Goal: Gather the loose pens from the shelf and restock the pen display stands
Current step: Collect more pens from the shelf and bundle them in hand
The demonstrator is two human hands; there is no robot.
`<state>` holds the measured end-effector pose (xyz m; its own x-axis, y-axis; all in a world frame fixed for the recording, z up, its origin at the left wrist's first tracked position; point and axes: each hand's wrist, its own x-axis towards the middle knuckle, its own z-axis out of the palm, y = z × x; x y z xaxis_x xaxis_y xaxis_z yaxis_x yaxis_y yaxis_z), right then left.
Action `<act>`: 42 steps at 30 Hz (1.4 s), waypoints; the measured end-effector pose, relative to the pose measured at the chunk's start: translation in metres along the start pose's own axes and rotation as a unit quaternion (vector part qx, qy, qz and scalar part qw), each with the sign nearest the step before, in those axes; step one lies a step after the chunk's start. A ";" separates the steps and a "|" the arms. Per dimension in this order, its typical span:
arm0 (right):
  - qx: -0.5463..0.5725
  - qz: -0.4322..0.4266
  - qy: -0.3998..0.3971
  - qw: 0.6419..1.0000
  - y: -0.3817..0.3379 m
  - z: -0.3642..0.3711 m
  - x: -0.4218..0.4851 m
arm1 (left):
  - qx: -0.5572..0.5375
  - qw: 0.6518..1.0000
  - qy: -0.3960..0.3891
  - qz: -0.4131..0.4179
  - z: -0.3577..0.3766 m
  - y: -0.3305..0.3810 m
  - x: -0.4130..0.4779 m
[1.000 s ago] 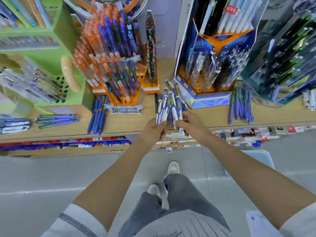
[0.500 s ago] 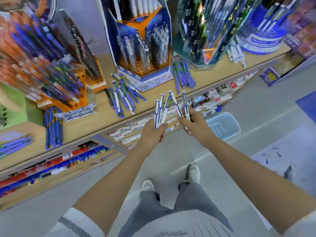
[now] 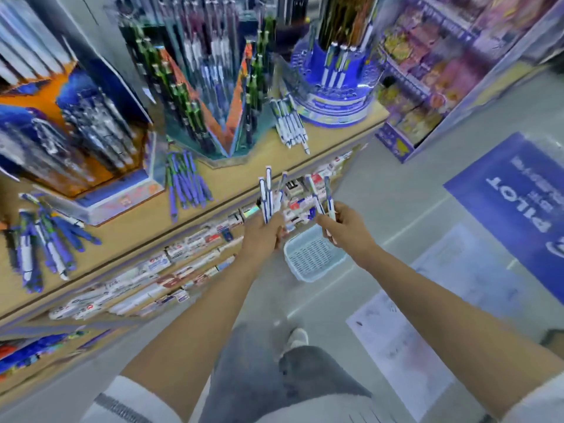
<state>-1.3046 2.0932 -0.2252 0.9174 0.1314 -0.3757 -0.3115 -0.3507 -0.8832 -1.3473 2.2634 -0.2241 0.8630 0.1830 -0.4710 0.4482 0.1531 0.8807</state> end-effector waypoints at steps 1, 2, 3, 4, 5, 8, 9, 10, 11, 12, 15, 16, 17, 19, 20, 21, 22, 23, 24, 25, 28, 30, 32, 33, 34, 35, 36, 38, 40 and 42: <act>-0.005 -0.001 0.002 1.000 0.000 -0.010 0.012 | -0.004 1.000 0.002 -0.003 0.009 0.004 0.008; -0.012 -0.004 0.002 1.000 -0.002 -0.017 0.024 | -0.002 1.000 0.002 -0.004 0.017 0.007 0.017; -0.019 -0.008 0.001 1.000 -0.004 -0.024 0.036 | 0.002 1.000 0.002 -0.006 0.024 0.011 0.025; -0.025 -0.014 -0.001 1.000 -0.006 -0.028 0.049 | 0.008 1.000 0.003 -0.009 0.029 0.016 0.034; -0.028 -0.019 -0.004 0.999 -0.009 -0.030 0.064 | 0.012 1.000 0.004 -0.010 0.033 0.020 0.044; -0.020 -0.032 -0.023 0.999 -0.021 -0.032 0.107 | 0.024 1.000 0.016 0.008 0.042 0.035 0.078; -0.019 -0.037 -0.024 0.999 -0.026 -0.032 0.122 | 0.030 0.999 0.023 0.014 0.044 0.039 0.091; -0.021 -0.041 -0.029 0.999 -0.031 -0.031 0.135 | 0.032 0.999 0.028 0.015 0.046 0.043 0.103; -0.023 -0.045 -0.038 0.998 -0.036 -0.031 0.148 | 0.035 0.999 0.031 0.014 0.047 0.047 0.114; -0.029 -0.048 -0.047 0.997 -0.041 -0.030 0.161 | 0.037 0.999 0.032 0.015 0.049 0.052 0.125; -0.044 -0.048 -0.067 0.996 -0.055 -0.031 0.197 | 0.028 0.999 0.026 0.021 0.056 0.070 0.153; -0.048 -0.049 -0.073 0.995 -0.060 -0.031 0.208 | 0.025 0.999 0.027 0.022 0.058 0.075 0.162; -0.049 -0.050 -0.080 0.994 -0.063 -0.031 0.218 | 0.023 0.999 0.029 0.018 0.061 0.079 0.172; -0.050 -0.043 -0.093 0.993 -0.068 -0.031 0.237 | 0.015 0.999 0.037 -0.001 0.064 0.083 0.188; -0.056 -0.034 -0.098 0.993 -0.070 -0.030 0.245 | 0.008 0.999 0.040 -0.008 0.065 0.083 0.195; -0.066 -0.024 -0.106 0.992 -0.071 -0.030 0.253 | 0.001 0.999 0.046 -0.017 0.066 0.084 0.201; -0.077 -0.018 -0.117 0.990 -0.072 -0.028 0.260 | -0.004 0.998 0.055 -0.027 0.067 0.086 0.205; -0.089 -0.017 -0.127 0.988 -0.073 -0.027 0.268 | -0.008 0.997 0.066 -0.032 0.069 0.087 0.209; -0.103 -0.018 -0.135 0.985 -0.073 -0.026 0.275 | -0.012 0.996 0.077 -0.032 0.071 0.089 0.214; -0.120 -0.023 -0.144 0.982 -0.074 -0.025 0.281 | -0.015 0.996 0.087 -0.033 0.073 0.091 0.217; -0.155 -0.035 -0.172 0.972 -0.081 -0.022 0.299 | -0.026 0.991 0.127 -0.025 0.081 0.098 0.227; -0.178 -0.042 -0.178 0.967 -0.083 -0.021 0.309 | -0.001 0.988 0.157 -0.010 0.086 0.100 0.233; -0.185 -0.059 -0.177 0.965 -0.084 -0.021 0.314 | 0.036 0.983 0.178 -0.002 0.090 0.101 0.238; -0.182 -0.069 -0.173 0.966 -0.083 -0.022 0.315 | 0.057 0.980 0.192 0.004 0.090 0.102 0.239; -0.170 -0.070 -0.171 0.968 -0.082 -0.023 0.315 | 0.083 0.975 0.205 0.013 0.091 0.102 0.239; -0.153 -0.074 -0.171 0.971 -0.080 -0.024 0.315 | 0.111 0.971 0.213 0.018 0.090 0.100 0.239; -0.134 -0.072 -0.166 0.974 -0.078 -0.026 0.314 | 0.143 0.965 0.221 0.022 0.090 0.099 0.238; -0.085 -0.059 -0.157 0.982 -0.078 -0.028 0.309 | 0.188 0.954 0.233 0.018 0.089 0.095 0.239; -0.051 -0.045 -0.155 0.986 -0.080 -0.029 0.306 | 0.191 0.950 0.246 0.014 0.088 0.094 0.239; -0.040 -0.032 -0.160 0.986 -0.080 -0.027 0.305 | 0.189 0.950 0.250 0.015 0.089 0.098 0.239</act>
<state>-0.9930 2.1363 -0.2613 0.8058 0.4368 -0.3999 -0.2221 -0.4030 -0.8878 -1.0768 2.2360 -0.2458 0.7004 0.6338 -0.3282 0.5589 -0.2009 0.8045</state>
